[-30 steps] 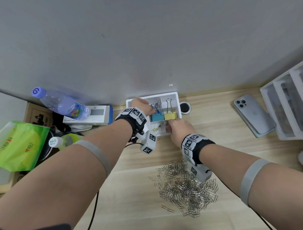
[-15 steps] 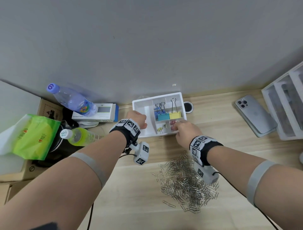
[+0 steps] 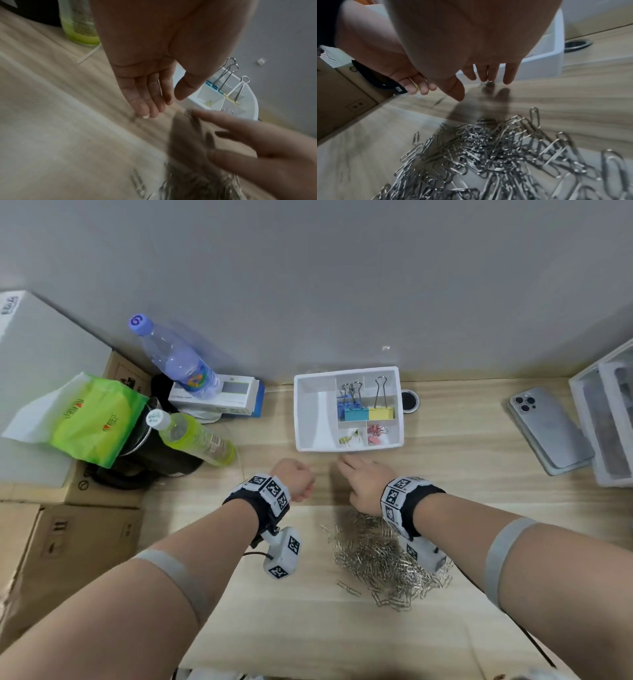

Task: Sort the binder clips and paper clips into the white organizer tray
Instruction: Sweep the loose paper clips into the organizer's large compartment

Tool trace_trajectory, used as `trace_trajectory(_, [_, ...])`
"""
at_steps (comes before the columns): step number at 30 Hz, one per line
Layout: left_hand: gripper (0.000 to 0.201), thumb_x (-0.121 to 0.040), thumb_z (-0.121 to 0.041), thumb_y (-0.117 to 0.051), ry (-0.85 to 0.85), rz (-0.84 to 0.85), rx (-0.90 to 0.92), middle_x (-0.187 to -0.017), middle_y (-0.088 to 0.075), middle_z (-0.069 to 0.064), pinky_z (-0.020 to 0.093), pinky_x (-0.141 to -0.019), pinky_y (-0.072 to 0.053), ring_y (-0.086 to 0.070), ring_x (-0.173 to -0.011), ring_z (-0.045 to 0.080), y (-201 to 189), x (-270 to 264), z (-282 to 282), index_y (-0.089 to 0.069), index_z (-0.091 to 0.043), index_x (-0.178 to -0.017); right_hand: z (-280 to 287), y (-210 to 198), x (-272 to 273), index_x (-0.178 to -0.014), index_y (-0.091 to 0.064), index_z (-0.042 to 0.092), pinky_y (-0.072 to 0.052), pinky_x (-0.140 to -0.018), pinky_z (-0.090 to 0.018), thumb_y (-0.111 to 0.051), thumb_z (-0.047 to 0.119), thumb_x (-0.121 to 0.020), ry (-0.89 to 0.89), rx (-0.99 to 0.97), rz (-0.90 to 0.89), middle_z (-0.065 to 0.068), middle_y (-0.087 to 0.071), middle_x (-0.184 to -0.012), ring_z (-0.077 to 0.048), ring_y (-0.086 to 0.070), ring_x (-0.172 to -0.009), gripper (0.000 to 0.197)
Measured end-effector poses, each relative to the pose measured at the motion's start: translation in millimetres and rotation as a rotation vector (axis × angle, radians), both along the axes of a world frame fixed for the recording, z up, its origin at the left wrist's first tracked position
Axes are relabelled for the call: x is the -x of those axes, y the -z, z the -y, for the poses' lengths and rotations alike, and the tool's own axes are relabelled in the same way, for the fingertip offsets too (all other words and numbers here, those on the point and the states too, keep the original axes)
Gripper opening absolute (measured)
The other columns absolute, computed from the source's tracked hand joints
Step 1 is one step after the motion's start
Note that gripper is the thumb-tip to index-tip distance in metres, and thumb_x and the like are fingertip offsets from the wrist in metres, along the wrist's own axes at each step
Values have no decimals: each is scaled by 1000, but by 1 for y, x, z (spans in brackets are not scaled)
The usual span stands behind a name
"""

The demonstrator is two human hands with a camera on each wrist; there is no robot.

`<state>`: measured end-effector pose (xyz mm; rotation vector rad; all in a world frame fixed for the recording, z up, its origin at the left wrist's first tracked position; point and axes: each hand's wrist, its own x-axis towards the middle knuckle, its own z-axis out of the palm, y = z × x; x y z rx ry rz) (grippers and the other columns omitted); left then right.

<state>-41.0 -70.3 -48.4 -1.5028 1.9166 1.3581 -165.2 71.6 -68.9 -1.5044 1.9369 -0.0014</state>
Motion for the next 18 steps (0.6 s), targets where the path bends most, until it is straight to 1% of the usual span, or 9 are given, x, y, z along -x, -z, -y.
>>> trace_trajectory(1, [11,-83,-14,-58,24,-13,33,-73,-66,8,34,-67,-58,-62,-68,23,5,-8,-3,-67,-8,-83,1,2,-2,-146,-27,10,-34,-110,-44,-54,20,-84,6,1,-15,-7,-23,-156,-28,-31,-138,69])
trace_trajectory(3, [15,-81,-18,-60,83,-27,78,-84,-69,4,31,-71,-56,-65,-78,21,14,-21,-12,-70,-13,-91,1,6,-5,-146,-29,9,-30,-112,-44,-56,20,-83,20,16,-34,-8,-25,-155,-27,-28,-140,69])
trace_trajectory(5, [25,-82,-14,-61,149,-40,78,-97,-66,3,30,-83,-53,-65,-94,22,21,-28,-23,-67,-13,-107,0,8,-8,-144,-34,9,-30,-112,-44,-56,21,-83,44,30,-32,-6,-30,-153,-26,-29,-139,67])
trace_trajectory(6, [31,-82,-11,-61,174,-42,61,-100,-63,3,30,-86,-52,-64,-98,23,23,-31,-29,-65,-11,-114,-3,9,-10,-143,-38,10,-31,-112,-44,-56,22,-83,50,34,-24,-5,-34,-150,-25,-32,-137,64])
trace_trajectory(7, [36,-82,-8,-60,194,-52,46,-100,-61,3,29,-85,-51,-63,-99,24,26,-33,-36,-62,-8,-118,-7,10,-12,-141,-42,11,-33,-111,-43,-56,22,-83,48,38,-16,-3,-39,-147,-25,-35,-134,61])
trace_trajectory(10, [41,-80,-8,-60,217,-55,17,-96,-59,3,27,-75,-49,-60,-85,20,28,-38,-55,-59,-8,-121,-26,11,-21,-133,-52,19,-41,-101,-43,-52,23,-82,36,51,17,-1,-52,-127,-24,-45,-120,51])
trace_trajectory(13, [32,-82,-10,-60,238,-82,-17,-85,-60,2,28,-66,-48,-58,-73,19,26,-37,-72,-61,-9,-114,-48,8,-26,-128,-57,27,-45,-96,-42,-49,20,-79,31,47,66,2,-59,-118,-22,-49,-113,50])
trace_trajectory(16, [25,-79,-13,-64,358,-60,-59,-83,-65,3,30,-64,-51,-60,-68,20,21,-32,-84,-63,-20,-103,-68,2,-28,-117,-59,35,-46,-88,-37,-47,17,-75,44,63,96,3,-65,-107,-22,-53,-104,47])
trace_trajectory(18, [19,-81,-14,-63,411,-47,-109,-80,-66,3,32,-67,-55,-62,-69,20,16,-28,-87,-65,-20,-98,-80,-1,-26,-114,-62,30,-46,-90,-36,-50,14,-75,132,103,122,3,-65,-107,-21,-53,-104,44])
